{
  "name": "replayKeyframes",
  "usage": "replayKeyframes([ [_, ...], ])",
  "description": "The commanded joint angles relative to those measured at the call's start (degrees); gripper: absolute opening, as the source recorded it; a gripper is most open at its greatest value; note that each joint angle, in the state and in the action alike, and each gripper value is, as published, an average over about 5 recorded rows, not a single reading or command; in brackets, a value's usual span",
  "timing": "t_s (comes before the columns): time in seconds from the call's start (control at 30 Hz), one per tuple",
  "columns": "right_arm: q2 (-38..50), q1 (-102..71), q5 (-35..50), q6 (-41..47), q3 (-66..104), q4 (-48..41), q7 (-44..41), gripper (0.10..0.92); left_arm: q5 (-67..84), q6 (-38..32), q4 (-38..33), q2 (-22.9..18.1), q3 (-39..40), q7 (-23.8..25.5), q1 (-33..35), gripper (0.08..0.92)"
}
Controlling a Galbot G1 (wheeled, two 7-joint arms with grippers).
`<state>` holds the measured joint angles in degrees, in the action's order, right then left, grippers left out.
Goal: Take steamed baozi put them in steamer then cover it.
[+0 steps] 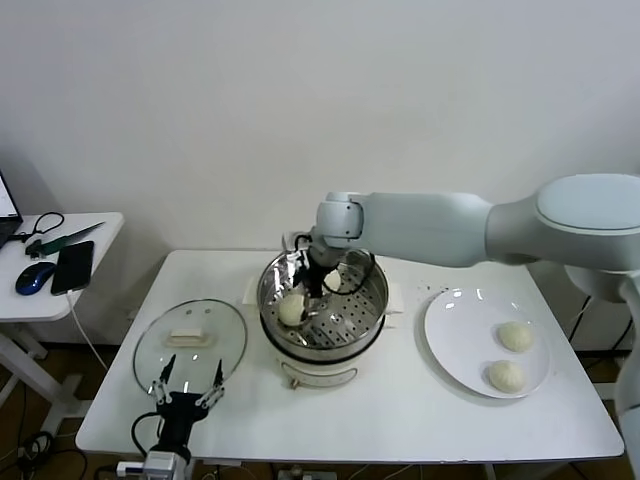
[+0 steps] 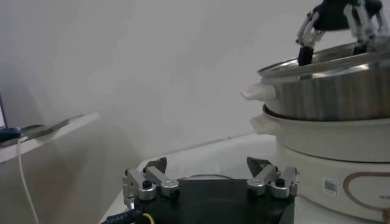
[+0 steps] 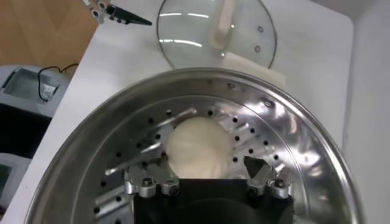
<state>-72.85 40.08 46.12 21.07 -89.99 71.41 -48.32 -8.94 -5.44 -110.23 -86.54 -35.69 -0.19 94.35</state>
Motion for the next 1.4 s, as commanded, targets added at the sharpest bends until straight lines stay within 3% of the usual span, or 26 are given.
replayKeyframes([
  [0.03,14.2,9.4,-3.1,-3.4,-1.4,7.8,-6.0,0.823,-0.2,0.1,0.1,-0.1,0.1,0.0,0.0,0.823],
  [0.37,34.9,9.6,-14.2,-5.3,-2.1,17.3,-8.6,0.823,-0.2,0.1,0.0,0.0,-0.4,0.0,0.5,0.823],
  [0.63,46.6,-4.6,-28.3,-6.3,4.4,18.0,-9.7,0.823,-0.6,0.7,-0.9,-0.3,-0.4,-0.1,0.6,0.823],
  [1.03,49.9,-27.8,-41.9,-9.8,21.4,8.9,-13.0,0.823,-2.2,1.1,-1.1,-1.6,-0.2,-0.2,1.0,0.823],
  [1.4,49.1,-33.9,-44.6,-10.7,25.4,6.3,-13.7,0.823,-2.3,1.4,-0.1,-1.6,-0.6,-0.3,0.4,0.823],
])
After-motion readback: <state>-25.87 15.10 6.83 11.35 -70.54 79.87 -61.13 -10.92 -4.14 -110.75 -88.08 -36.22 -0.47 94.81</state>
